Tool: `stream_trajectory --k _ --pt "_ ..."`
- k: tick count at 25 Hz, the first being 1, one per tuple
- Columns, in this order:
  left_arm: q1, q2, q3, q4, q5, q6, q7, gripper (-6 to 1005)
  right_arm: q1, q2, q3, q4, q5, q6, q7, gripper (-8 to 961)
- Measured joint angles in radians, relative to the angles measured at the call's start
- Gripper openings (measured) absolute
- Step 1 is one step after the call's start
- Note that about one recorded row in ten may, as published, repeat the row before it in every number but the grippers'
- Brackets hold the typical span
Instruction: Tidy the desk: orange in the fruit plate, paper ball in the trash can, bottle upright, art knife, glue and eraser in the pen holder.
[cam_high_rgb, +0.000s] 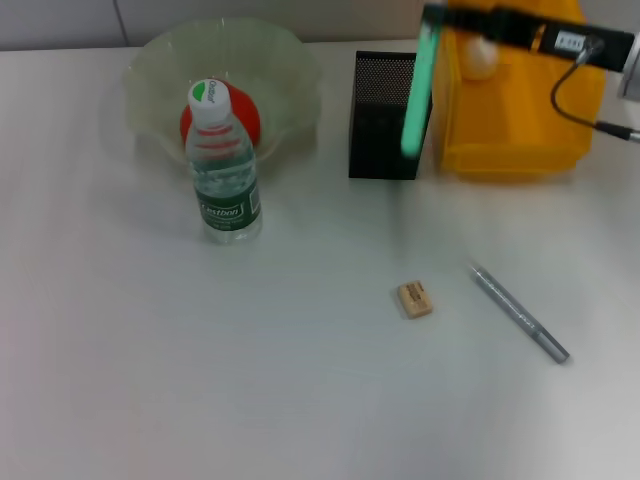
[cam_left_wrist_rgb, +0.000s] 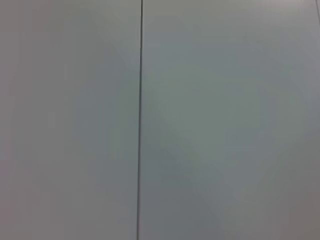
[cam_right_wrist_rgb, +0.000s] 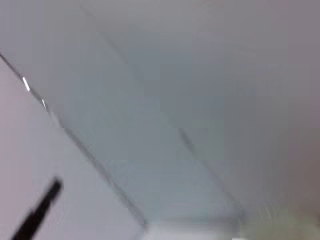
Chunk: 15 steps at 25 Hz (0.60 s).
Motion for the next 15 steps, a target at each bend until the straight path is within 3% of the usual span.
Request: stream_trajectory --k 3,7,15 --pt "-0.002 -0.002 0.000 -0.003 -0.008 -0.003 0.018 714 -0.027 0.026 -0.004 0.063 0.193 0.065 -0.292 166" --pt "-0.006 -0.003 0.003 -0.004 -0.008 -0.006 0.016 714 0.000 0.029 -0.012 0.203 0.373 0.117 -0.612 166" --pt "-0.008 -0.004 0.007 -0.035 -0.010 -0.005 0.017 714 0.078 0.030 -0.075 0.269 0.383 0.270 -0.733 165"
